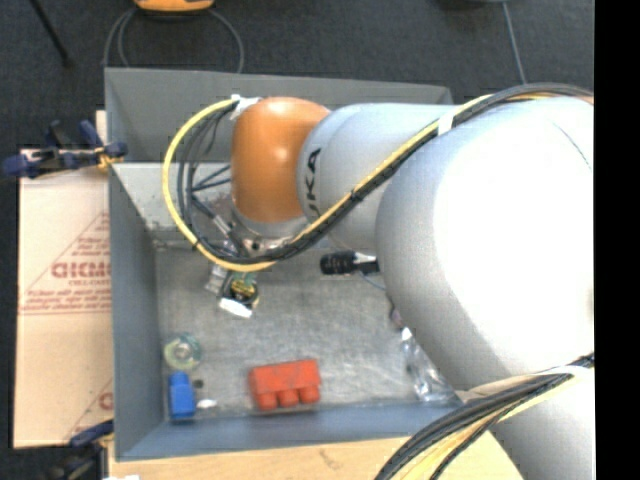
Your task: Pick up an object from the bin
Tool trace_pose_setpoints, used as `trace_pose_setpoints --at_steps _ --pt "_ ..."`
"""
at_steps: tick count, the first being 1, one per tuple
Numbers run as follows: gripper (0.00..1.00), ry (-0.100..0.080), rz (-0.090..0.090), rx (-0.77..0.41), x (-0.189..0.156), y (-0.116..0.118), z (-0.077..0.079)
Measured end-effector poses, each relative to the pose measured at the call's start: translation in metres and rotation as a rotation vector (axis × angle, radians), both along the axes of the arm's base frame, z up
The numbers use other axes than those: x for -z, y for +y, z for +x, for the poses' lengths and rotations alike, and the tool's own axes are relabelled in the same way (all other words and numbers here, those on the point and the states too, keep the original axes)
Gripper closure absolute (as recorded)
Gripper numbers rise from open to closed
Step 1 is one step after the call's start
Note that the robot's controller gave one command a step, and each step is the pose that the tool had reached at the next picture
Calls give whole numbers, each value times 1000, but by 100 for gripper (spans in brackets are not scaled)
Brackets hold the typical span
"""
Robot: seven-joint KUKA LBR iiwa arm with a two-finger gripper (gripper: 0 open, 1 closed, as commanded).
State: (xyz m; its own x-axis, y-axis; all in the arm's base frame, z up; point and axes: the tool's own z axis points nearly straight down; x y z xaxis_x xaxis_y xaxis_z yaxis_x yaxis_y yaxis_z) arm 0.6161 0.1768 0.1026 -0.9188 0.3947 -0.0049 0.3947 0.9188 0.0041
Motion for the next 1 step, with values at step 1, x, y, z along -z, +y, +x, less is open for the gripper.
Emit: trace_pose_setpoints --at_steps 1 --pt "100 3 -3 189 -39 -68 -23"
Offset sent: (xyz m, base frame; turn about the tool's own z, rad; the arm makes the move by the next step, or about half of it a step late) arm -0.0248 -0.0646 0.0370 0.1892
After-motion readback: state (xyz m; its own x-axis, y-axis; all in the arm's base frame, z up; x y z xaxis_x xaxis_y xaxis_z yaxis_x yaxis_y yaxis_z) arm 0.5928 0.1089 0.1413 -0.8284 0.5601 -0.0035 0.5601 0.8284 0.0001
